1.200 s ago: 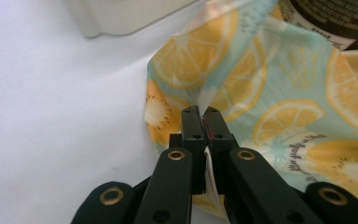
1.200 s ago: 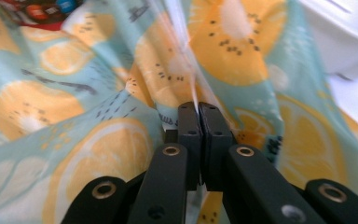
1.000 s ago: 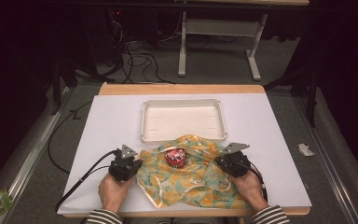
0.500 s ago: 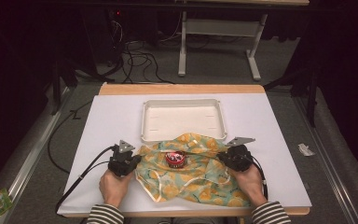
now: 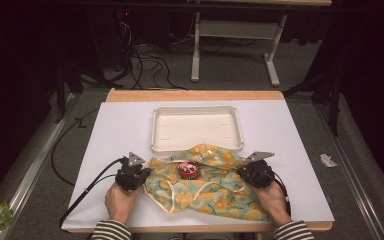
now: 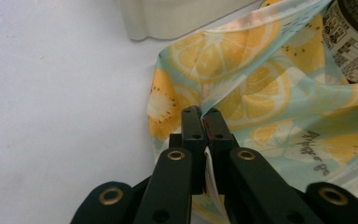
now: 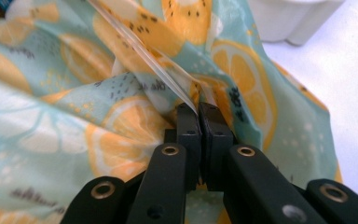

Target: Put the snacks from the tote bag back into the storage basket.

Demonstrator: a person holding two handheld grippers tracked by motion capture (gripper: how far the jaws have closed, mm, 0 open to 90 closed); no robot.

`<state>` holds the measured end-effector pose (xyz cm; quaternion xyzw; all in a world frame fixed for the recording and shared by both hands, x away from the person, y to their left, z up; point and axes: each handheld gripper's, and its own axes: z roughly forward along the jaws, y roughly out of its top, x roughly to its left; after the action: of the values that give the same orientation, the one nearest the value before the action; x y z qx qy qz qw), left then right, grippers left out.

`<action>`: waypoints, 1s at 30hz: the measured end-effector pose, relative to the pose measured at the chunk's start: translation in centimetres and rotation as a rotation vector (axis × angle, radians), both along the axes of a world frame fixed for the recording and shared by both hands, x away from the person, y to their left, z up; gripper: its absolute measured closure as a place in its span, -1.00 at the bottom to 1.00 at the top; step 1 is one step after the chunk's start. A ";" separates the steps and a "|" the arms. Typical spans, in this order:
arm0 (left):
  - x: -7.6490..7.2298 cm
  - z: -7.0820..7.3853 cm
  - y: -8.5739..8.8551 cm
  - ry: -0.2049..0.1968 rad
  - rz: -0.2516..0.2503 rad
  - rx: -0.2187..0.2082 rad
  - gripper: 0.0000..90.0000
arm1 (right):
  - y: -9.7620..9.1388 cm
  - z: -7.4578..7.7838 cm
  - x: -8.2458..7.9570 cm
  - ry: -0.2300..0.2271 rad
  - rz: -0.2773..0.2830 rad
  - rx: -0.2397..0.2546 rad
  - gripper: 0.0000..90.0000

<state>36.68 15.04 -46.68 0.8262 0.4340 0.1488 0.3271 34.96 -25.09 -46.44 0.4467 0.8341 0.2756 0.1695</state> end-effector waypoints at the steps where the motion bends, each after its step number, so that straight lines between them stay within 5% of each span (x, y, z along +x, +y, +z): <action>1: 0.0 0.0 0.0 0.000 0.002 -0.002 0.98 | 0.0 0.0 -0.1 -0.001 0.000 0.001 0.98; 8: -0.7 0.2 -0.5 0.006 -0.001 -0.030 0.92 | 0.4 0.0 -0.3 0.006 0.000 -0.007 1.00; 13: -1.2 0.7 -0.4 -0.019 0.015 -0.026 0.66 | 0.7 0.1 -0.2 0.007 0.008 -0.019 1.00; 22: -2.6 3.0 0.0 -0.062 0.027 -0.135 0.34 | 0.9 0.1 -0.2 0.006 0.011 -0.024 1.00; 30: -2.4 2.6 -1.4 0.006 0.009 -0.193 -0.07 | 1.0 0.1 -0.2 0.008 0.012 -0.024 1.00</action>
<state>34.29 13.68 -44.04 0.7894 0.4508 0.1054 0.4031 34.78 -24.13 -46.35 0.4407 0.8407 0.2649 0.1697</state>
